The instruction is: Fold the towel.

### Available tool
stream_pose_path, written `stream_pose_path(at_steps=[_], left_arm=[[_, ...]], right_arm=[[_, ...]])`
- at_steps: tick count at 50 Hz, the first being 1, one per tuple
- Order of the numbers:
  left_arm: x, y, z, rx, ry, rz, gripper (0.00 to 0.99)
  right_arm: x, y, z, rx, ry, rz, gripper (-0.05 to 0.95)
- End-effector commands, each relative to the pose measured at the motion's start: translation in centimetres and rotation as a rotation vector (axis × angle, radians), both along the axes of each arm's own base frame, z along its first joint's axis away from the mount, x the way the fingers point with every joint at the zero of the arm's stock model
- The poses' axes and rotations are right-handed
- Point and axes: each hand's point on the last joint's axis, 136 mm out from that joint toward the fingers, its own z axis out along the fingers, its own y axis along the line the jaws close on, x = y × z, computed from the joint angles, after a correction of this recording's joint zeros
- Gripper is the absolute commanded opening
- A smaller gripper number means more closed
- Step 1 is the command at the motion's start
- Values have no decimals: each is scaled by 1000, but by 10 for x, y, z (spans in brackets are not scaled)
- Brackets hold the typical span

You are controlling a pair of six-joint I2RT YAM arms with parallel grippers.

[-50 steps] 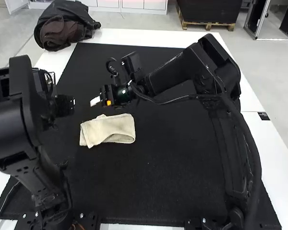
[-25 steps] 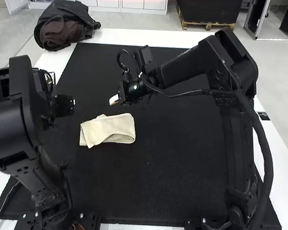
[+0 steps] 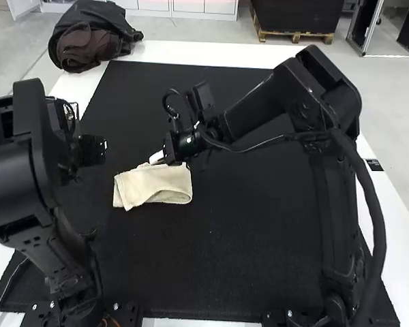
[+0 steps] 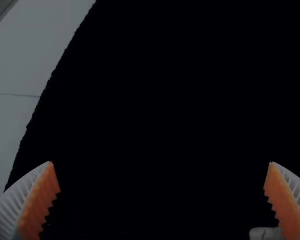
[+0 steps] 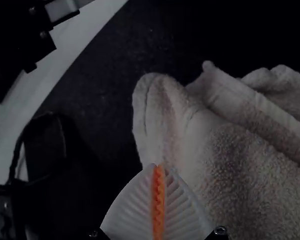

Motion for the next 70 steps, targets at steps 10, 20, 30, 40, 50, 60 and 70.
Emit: stream_pose_path(at_steps=[10,20,30,40,50,60,70], left_arm=[[2,-1,8,-2,-27,-10,957],[2,-2,9,-4,-31,-15,957],[3,-3,8,-6,-30,-21,957],[4,-4,10,-5,-35,-24,957],[4,-5,8,-8,-33,-26,957],[5,-5,10,-9,-38,-31,957],[4,-4,11,-12,-39,-30,957]], right_arm=[[-12,16,-14,34,51,36,-20],[-16,25,-23,58,64,51,-20],[-21,34,-31,92,79,64,-20],[-19,37,-42,110,76,64,-20],[-19,38,-56,126,61,67,-20],[-18,38,-74,140,44,69,-20],[-16,38,-88,149,21,57,-20]])
